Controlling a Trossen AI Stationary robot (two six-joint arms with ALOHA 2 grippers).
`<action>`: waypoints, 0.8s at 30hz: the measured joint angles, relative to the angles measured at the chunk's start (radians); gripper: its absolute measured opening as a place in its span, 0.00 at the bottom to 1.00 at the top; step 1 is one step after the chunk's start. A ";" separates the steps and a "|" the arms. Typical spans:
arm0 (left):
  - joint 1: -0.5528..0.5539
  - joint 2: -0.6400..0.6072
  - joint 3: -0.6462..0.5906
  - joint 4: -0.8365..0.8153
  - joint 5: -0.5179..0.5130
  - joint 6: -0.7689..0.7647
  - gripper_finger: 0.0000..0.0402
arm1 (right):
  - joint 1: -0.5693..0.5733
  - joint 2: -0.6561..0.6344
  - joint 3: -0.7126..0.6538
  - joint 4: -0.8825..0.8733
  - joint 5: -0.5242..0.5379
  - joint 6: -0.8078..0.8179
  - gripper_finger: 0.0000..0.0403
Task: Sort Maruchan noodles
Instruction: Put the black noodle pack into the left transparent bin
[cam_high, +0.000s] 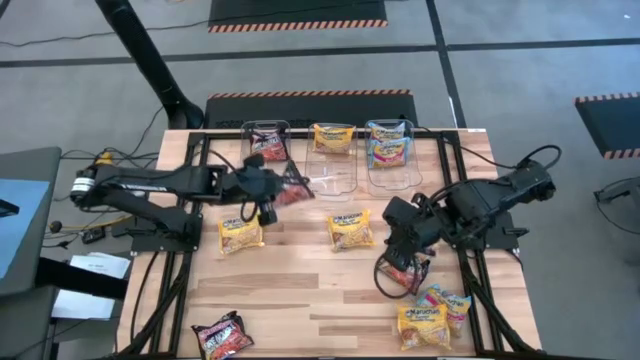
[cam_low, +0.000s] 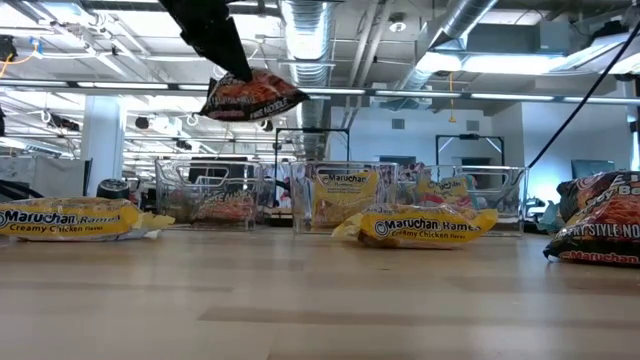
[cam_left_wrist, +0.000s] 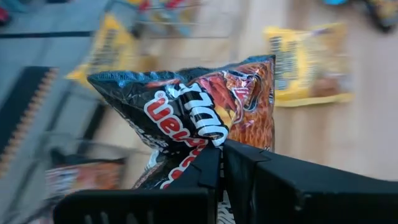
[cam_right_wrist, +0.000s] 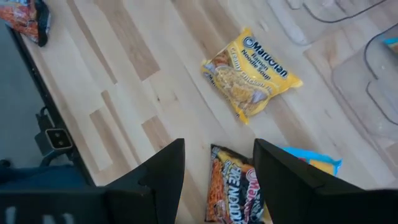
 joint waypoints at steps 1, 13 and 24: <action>0.017 -0.010 0.000 -0.004 -0.013 0.024 0.00 | -0.011 0.000 0.000 0.000 0.000 -0.002 0.53; 0.254 -0.040 0.000 -0.008 -0.062 0.362 0.00 | -0.151 0.000 0.000 0.001 0.000 -0.149 0.53; 0.428 -0.018 0.001 0.001 -0.088 0.609 0.00 | -0.293 0.000 0.000 0.001 -0.003 -0.344 0.53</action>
